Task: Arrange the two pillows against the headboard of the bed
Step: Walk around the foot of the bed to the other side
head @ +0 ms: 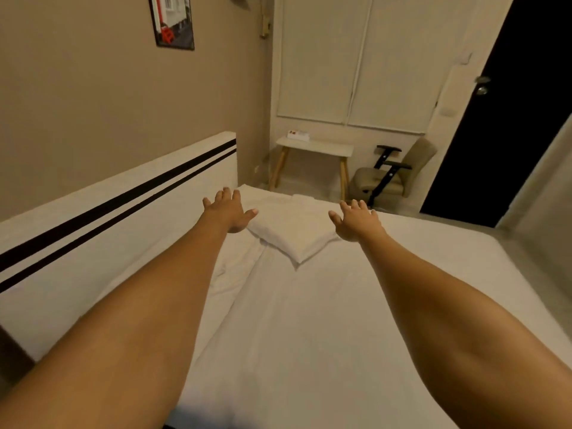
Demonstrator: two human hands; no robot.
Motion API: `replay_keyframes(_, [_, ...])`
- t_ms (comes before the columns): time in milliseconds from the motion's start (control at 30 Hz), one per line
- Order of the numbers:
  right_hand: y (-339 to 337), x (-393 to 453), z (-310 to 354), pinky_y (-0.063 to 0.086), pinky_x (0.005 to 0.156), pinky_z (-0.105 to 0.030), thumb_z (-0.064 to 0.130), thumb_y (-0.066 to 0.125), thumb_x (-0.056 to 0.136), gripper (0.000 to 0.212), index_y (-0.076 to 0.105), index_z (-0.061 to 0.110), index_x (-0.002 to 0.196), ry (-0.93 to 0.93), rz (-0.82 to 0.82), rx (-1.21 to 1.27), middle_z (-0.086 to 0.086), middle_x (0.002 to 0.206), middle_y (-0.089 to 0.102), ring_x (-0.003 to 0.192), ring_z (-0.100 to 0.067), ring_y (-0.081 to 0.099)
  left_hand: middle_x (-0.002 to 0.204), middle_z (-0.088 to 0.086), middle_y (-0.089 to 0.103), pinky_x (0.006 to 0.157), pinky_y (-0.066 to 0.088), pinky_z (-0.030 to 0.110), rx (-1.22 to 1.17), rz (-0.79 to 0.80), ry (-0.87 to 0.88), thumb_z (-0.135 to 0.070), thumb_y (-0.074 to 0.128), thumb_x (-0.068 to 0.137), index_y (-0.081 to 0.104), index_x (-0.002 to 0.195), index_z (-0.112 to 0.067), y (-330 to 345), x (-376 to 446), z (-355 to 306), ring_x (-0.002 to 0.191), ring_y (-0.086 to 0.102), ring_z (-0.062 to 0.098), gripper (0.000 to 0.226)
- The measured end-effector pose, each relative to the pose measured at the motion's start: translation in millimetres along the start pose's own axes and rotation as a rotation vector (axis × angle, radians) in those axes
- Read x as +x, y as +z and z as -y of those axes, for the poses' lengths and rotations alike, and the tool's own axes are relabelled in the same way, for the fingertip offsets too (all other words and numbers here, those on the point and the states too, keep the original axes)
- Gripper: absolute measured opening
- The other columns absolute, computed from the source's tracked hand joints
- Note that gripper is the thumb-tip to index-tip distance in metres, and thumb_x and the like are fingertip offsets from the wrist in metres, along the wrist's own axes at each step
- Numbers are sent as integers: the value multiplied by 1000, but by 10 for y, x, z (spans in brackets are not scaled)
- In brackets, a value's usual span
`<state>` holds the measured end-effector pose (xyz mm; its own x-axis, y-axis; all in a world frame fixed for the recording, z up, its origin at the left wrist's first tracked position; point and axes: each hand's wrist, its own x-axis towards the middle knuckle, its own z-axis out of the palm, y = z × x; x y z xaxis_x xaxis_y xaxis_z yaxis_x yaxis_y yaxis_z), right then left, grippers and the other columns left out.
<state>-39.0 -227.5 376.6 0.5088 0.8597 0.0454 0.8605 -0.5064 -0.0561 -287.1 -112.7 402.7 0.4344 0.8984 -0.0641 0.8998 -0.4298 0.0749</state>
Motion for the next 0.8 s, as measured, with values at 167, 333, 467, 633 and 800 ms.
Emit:
replay_keyframes(167, [-191,-364,-1063,16,119,-50,52,20,101,65,19,17,155,120,-6,-14,-12,163,16,151,-30,8,164,12,-3,119,6,53,16,11,112,-60,26,96,4,155,-10,-3,-184,-1118,151,1,27,81])
replay_keyframes(333, [-386,-814,-2159,14,120,-50,51,21,102,64,16,17,156,236,-7,-45,-13,163,15,152,-31,7,163,13,-4,120,5,54,11,39,219,-61,25,95,3,156,-10,82,-478,-2273,152,-2,28,82])
replay_keyframes(467, [-544,-1205,-3006,11,121,-50,50,21,102,64,13,17,156,309,-21,-45,-13,164,12,152,-31,4,163,14,-3,121,6,53,-5,21,318,-61,26,96,4,155,-9,106,-709,-3182,152,-2,27,82])
replay_keyframes(633, [-664,-1710,-3934,9,121,-52,51,20,102,66,12,16,157,440,-26,-35,-13,164,9,152,-30,2,163,13,-2,120,5,53,-26,24,473,-59,27,96,6,155,-8,180,-969,-4226,152,-2,27,80])
replay_keyframes(800, [-758,-2125,-4703,8,121,-53,52,18,101,66,13,16,157,590,-25,-27,-14,164,7,152,-30,2,163,14,1,121,7,54,-12,28,617,-60,29,96,8,155,-9,285,-1162,-5159,151,0,28,81])
